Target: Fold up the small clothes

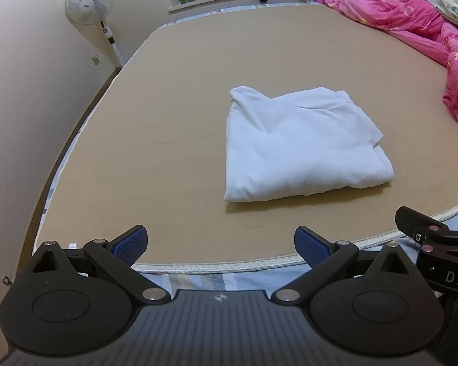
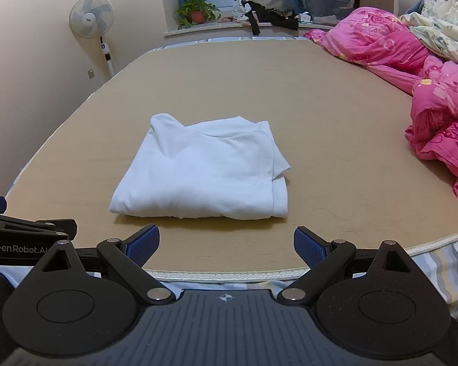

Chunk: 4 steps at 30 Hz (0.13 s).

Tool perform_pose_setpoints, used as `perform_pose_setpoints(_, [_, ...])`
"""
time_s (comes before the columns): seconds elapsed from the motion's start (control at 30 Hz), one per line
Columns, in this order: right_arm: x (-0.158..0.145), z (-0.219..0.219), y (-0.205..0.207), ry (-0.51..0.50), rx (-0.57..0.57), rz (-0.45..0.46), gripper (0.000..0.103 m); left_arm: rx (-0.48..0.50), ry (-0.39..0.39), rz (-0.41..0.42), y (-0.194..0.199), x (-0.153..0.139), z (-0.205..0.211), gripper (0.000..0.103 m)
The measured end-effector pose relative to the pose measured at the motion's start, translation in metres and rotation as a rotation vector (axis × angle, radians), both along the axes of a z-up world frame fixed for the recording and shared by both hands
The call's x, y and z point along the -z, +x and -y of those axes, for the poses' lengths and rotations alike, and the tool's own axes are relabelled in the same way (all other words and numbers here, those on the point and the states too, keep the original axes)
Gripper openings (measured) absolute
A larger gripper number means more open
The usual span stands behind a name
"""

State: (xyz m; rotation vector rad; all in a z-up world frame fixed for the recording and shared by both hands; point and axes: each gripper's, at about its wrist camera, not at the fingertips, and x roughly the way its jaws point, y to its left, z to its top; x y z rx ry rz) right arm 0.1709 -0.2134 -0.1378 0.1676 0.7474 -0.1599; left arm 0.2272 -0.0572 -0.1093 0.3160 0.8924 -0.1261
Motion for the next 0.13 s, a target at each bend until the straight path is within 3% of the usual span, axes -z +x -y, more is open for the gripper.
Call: perform_pose_setpoints(0.13, [-0.0004, 0.0010, 0.0006, 0.004, -0.009, -0.003, 0.095, -0.016, -0.008, -0.020, 0.0039, 0.0018, -0.0028, 0.102])
